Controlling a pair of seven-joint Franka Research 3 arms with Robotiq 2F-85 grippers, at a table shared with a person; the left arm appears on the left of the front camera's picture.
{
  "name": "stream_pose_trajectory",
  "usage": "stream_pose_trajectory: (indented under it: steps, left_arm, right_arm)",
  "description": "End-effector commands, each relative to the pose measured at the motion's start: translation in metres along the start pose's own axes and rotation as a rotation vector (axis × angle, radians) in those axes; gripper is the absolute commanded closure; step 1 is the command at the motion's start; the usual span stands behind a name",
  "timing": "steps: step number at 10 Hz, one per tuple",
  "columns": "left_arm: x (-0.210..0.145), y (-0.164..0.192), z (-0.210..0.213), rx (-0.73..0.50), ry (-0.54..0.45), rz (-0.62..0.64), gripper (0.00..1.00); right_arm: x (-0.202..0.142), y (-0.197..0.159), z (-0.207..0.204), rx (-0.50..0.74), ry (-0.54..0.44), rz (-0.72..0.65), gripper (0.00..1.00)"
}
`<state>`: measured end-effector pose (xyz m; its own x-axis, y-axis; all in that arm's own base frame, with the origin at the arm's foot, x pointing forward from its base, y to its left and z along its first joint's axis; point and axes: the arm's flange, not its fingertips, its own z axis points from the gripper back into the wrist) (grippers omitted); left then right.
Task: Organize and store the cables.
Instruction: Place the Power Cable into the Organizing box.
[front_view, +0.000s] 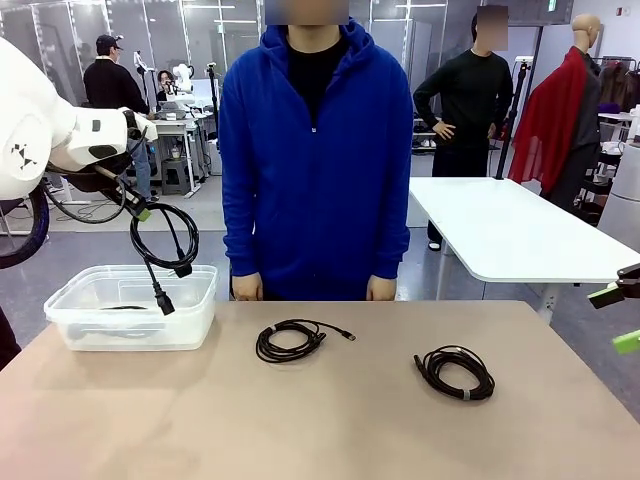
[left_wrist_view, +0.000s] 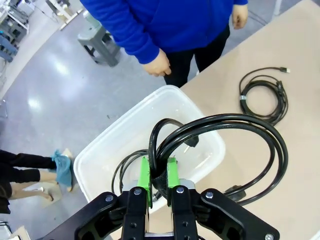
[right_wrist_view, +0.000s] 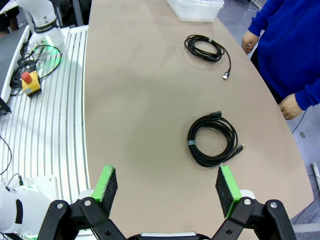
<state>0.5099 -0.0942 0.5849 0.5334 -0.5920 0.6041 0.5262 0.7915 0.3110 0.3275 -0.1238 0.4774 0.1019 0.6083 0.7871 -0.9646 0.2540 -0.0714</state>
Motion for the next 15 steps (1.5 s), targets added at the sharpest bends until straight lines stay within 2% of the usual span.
stream_pose_trajectory:
  steps: [1, 4, 6, 11, 15]
  left_arm:
    - [-0.003, 0.007, 0.016, 0.032, -0.086, -0.07, 0.85]
    - [-0.003, 0.024, 0.019, 0.016, -0.174, -0.136, 0.85]
    - [-0.003, 0.046, 0.01, 0.016, -0.168, -0.064, 0.85]
    - [-0.014, 0.098, -0.034, -0.025, -0.062, 0.094, 0.85]
    - [-0.037, 0.136, -0.088, -0.077, 0.042, 0.249, 0.85]
  right_arm:
    - [-0.001, 0.001, -0.001, 0.0, -0.007, 0.003, 0.0]
    - [-0.001, 0.001, -0.001, 0.0, -0.007, 0.003, 0.0]
    - [-0.001, 0.001, -0.001, 0.0, -0.007, 0.003, 0.0]
    - [-0.001, 0.001, -0.001, 0.0, -0.007, 0.003, 0.0]
    - [-0.001, 0.001, -0.001, 0.0, -0.007, 0.003, 0.0]
